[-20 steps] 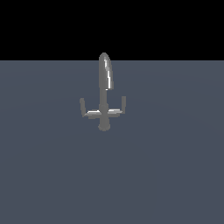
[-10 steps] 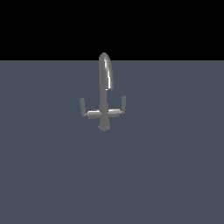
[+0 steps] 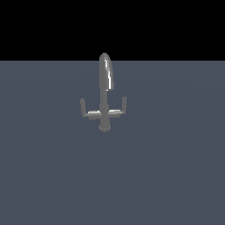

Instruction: Turn on the faucet by rotating a designated handle.

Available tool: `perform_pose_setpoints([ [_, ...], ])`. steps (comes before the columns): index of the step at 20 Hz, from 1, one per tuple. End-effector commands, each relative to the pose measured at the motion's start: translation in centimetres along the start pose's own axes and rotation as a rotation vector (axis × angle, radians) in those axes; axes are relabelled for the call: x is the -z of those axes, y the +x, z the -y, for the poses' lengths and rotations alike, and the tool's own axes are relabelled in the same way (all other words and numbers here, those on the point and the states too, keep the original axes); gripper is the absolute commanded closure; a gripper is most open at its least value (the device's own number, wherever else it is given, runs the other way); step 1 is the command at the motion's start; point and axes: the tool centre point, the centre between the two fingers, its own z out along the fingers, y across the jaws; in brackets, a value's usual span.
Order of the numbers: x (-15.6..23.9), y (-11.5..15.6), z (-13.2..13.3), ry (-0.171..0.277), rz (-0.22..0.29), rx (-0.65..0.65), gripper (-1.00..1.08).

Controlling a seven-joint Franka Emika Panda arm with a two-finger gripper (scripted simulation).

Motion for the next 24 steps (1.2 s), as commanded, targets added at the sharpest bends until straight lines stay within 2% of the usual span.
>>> perform_pose_setpoints([
  [1, 0.2, 1.0, -1.1, 0.01, 0.039, 0.086, 1.08],
  [13, 0.0, 6.9, -6.8, 0.089, 0.19, 0.513, 1.08],
  [24, -2.0, 13.7, -11.7, 0.187, 0.275, 0.925, 1.08],
])
